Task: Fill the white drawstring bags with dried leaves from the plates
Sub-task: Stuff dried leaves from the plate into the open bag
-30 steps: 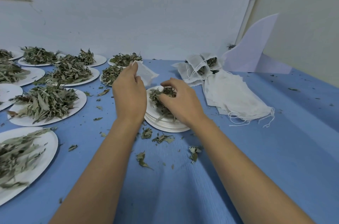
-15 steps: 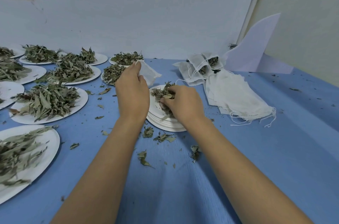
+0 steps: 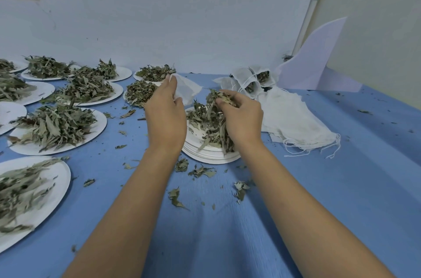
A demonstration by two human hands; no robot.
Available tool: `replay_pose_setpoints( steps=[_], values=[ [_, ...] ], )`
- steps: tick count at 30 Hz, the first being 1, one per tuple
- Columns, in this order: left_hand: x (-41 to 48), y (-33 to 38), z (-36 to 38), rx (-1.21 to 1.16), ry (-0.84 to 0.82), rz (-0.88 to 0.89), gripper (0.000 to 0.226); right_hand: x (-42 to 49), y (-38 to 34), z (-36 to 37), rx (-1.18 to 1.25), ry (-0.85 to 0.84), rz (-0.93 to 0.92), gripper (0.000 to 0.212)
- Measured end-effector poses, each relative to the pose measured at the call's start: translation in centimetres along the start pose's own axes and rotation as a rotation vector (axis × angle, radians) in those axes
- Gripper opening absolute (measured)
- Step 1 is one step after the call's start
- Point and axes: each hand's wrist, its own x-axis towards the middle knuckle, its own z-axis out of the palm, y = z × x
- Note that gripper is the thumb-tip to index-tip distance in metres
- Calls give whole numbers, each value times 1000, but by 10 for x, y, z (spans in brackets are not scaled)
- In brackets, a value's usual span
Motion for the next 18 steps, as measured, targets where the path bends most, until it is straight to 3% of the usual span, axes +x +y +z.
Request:
replay_pose_setpoints(
  steps=[7, 10, 18],
  values=[
    [0, -2, -1, 18, -16, -36, 49, 0, -1, -1, 242, 45, 116, 17],
    [0, -3, -2, 60, -37, -26, 49, 0, -5, -4, 349, 44, 74, 17],
    [-1, -3, 1, 165, -164, 48, 54, -4, -4, -7, 273, -290, -127, 23]
  ],
)
